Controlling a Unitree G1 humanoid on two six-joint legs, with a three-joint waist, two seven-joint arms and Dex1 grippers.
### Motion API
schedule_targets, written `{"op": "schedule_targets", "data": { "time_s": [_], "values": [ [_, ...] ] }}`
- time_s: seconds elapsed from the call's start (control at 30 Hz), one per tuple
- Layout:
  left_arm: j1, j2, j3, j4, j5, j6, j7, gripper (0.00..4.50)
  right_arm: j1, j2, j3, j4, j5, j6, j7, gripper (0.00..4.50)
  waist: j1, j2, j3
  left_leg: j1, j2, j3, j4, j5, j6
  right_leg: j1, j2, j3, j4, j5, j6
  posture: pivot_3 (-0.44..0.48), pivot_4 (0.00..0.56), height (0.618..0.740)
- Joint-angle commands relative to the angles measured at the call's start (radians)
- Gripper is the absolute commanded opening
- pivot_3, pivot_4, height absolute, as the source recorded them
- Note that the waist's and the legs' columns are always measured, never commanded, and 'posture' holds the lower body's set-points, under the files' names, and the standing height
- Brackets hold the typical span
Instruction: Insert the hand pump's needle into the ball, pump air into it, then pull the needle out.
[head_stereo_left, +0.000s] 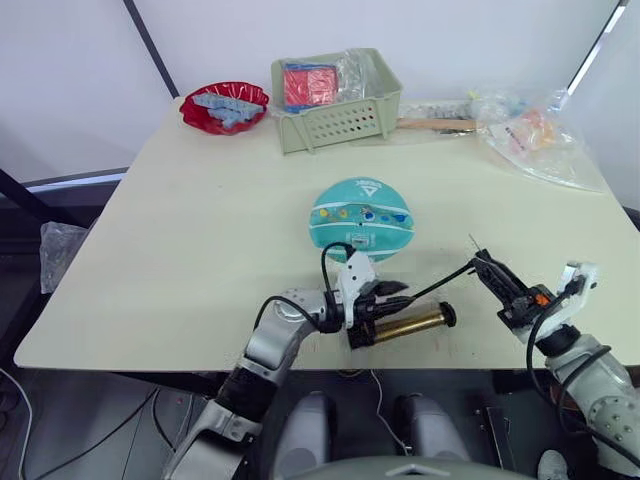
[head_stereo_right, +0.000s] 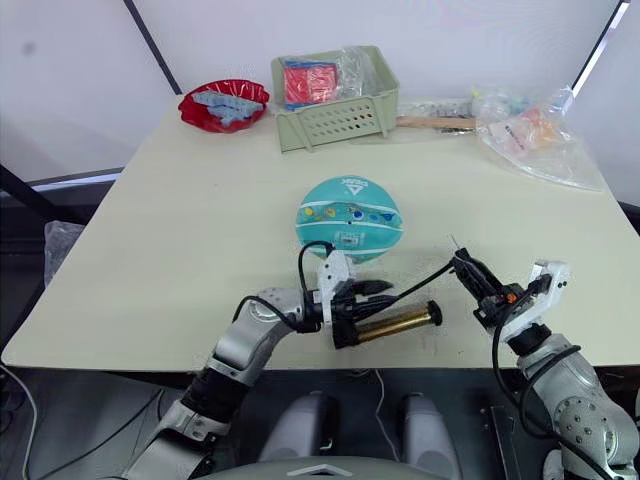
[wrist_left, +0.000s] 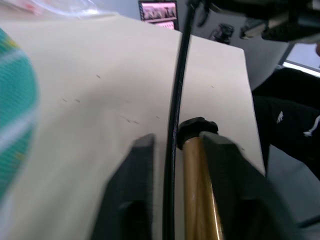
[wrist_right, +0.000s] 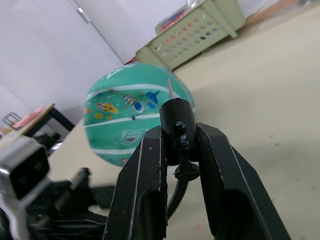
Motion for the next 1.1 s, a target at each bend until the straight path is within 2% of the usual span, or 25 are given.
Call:
{"op": "schedule_targets", "data": {
  "time_s": [0.03,0.1,0.17,0.43,0.63,0.83,1.1],
  "values": [
    [-0.016,0.013,0.027,-0.044,-0.029,-0.014,-0.02,3.15,0.003,-0.021,-0.01,-0.059,-0.036,-0.048,0.029,0.36,0.0,0.0,0.0,0.0,0.0,0.0,0.0,0.0,0.0,0.0,0.0,0.0,0.0,0.0,0.0,0.0,0.15,0.738],
    [-0.022,0.027,0.039,-0.055,-0.036,-0.018,-0.027,4.11,0.003,-0.042,-0.008,-0.066,-0.069,-0.06,0.04,0.36,0.0,0.0,0.0,0.0,0.0,0.0,0.0,0.0,0.0,0.0,0.0,0.0,0.0,0.0,0.0,0.0,0.15,0.738],
    [-0.027,0.042,0.057,-0.069,-0.044,-0.02,-0.032,4.43,0.004,-0.068,-0.004,-0.076,-0.106,-0.069,0.056,0.36,0.0,0.0,0.0,0.0,0.0,0.0,0.0,0.0,0.0,0.0,0.0,0.0,0.0,0.0,0.0,0.0,0.15,0.738],
    [-0.069,0.11,0.161,-0.112,-0.079,-0.036,-0.03,4.43,0.018,-0.191,0.011,-0.106,-0.27,-0.149,0.158,0.36,0.001,0.0,0.0,0.0,0.0,0.0,0.0,0.0,0.0,0.0,0.0,0.0,0.0,0.0,0.0,0.0,0.15,0.738],
    [-0.152,0.169,0.232,-0.082,-0.08,-0.052,-0.024,4.43,0.027,-0.248,-0.013,-0.126,-0.29,-0.163,0.207,0.36,0.001,-0.001,0.001,0.0,0.0,0.0,0.0,0.0,0.0,0.0,0.0,-0.001,0.0,0.0,0.0,0.0,0.15,0.738],
    [-0.286,0.252,0.254,0.047,-0.019,-0.074,-0.031,4.43,0.04,-0.299,-0.041,-0.134,-0.288,-0.155,0.254,0.36,0.002,-0.002,0.001,0.0,0.0,0.0,0.0,0.0,0.0,0.0,0.0,-0.001,0.0,0.0,0.0,0.0,0.15,0.738],
    [-0.414,0.304,0.23,0.203,0.025,-0.105,-0.091,4.43,0.043,-0.312,-0.022,-0.126,-0.343,-0.217,0.301,0.36,0.001,-0.003,0.002,0.0,0.0,0.0,0.0,0.0,0.0,0.0,0.0,-0.001,-0.001,0.001,0.001,0.0,0.15,0.738]
  ]
}}
